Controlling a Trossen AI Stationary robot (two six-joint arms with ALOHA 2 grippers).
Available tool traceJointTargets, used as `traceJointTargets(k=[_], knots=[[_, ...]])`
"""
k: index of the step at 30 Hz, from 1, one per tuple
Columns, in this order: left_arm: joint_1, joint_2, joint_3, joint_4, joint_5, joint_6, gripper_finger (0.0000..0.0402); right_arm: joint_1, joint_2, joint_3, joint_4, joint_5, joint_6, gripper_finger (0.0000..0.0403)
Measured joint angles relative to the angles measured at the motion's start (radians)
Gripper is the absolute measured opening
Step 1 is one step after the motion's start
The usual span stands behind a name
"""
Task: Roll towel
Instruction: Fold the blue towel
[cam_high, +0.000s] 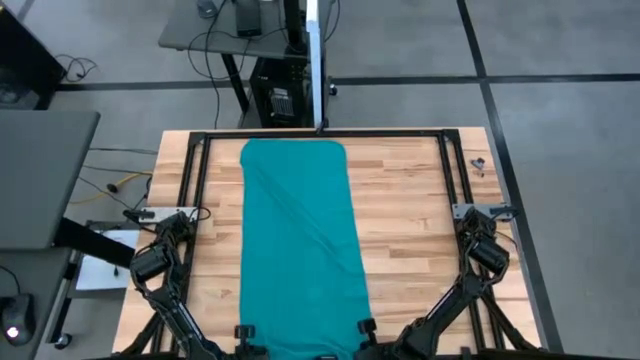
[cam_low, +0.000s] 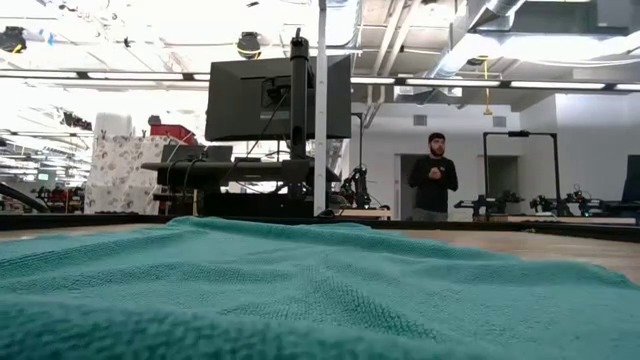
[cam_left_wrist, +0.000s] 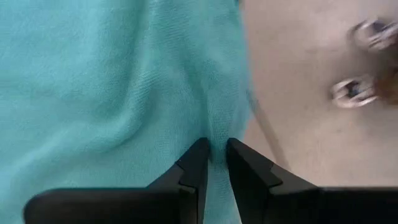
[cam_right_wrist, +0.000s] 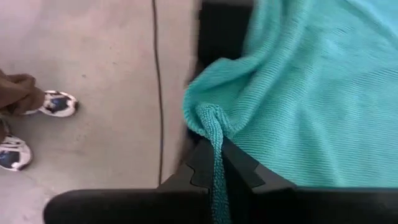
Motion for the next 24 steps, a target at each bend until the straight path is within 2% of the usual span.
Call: traceJointTargets(k=[8, 13, 17, 24], knots=[[-0.012, 0.0, 0.033, -0.133, -0.008, -0.126, 0.0015, -0.084, -0.053, 0.0, -0.061, -0.059, 0.037, 0.0002], [-0.024, -0.003, 0.05, -0.076, -0.047, -0.164, 0.0012, -0.121, -0.059, 0.0, -0.063, -0.103, 0.048, 0.0001], [-0.01, -0.003, 0.04, -0.05, -0.056, -0.241, 0.004, -0.133, -0.06, 0.0, -0.06, -0.137, 0.048, 0.0001], [0.018, -0.003, 0.049, -0.053, -0.026, -0.317, 0.0126, -0.135, -0.06, 0.0, -0.059, -0.147, 0.058, 0.0]])
